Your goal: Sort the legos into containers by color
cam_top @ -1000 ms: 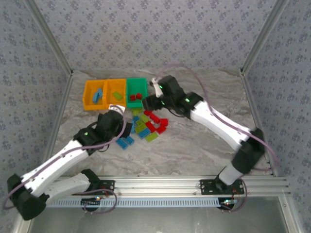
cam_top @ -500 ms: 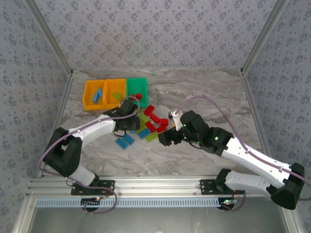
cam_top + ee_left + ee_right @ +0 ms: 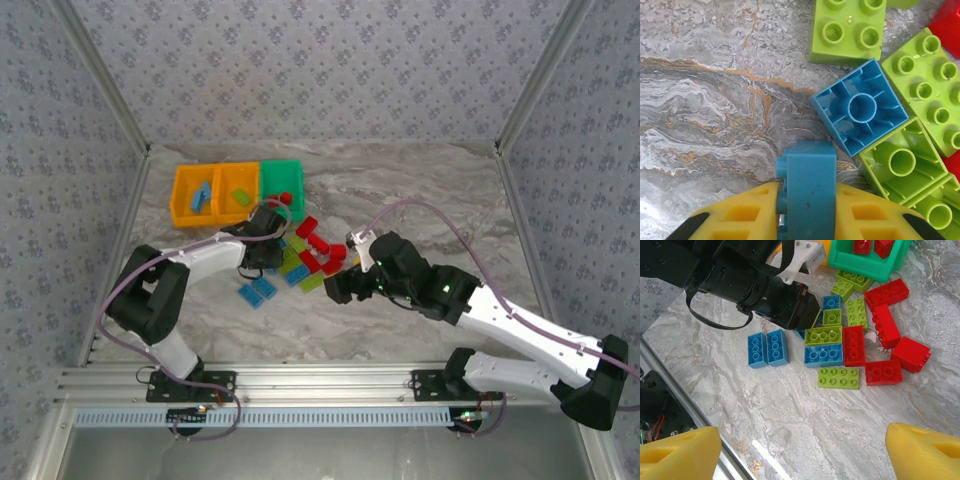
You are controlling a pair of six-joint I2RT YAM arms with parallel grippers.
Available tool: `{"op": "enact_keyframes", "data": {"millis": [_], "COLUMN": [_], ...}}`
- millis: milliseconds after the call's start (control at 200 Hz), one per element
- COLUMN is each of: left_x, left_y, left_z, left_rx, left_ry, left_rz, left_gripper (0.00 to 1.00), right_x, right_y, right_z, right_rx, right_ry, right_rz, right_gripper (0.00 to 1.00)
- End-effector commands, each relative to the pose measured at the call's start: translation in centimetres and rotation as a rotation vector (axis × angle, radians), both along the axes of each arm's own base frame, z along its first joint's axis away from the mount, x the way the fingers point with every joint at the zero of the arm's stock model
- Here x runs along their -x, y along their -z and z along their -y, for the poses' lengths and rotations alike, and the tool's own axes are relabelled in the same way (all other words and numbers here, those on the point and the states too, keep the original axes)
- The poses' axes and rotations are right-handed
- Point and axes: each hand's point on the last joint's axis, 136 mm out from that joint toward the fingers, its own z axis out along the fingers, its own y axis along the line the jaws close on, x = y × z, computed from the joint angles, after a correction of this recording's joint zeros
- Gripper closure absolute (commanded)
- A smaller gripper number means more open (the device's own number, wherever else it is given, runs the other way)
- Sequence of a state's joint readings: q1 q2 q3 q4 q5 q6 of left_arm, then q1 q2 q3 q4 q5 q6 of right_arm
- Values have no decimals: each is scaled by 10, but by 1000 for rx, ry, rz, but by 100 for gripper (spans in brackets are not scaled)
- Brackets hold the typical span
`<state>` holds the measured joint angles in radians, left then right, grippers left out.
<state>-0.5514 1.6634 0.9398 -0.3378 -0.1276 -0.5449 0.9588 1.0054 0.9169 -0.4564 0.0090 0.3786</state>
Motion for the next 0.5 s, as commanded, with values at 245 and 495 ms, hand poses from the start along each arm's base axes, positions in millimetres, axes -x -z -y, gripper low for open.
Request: {"op": "enact_keyframes", "data": {"millis": [245,495], "left_x": [-6,-68], "left_y": [-96,-157], "left_z": [-38,-140], "left_rx": [-50,-88], "left_ry": [-64,-346], "left_rz": [261,431], "left_gripper": [80,80], "right_x": [1,-6], "right_y": [-26,-26], "right_z": [-16,-21], "right_rx": [-35,-43], "right_ry": [-9,18], "right_rz": [36,48], "right_gripper": [12,11]}}
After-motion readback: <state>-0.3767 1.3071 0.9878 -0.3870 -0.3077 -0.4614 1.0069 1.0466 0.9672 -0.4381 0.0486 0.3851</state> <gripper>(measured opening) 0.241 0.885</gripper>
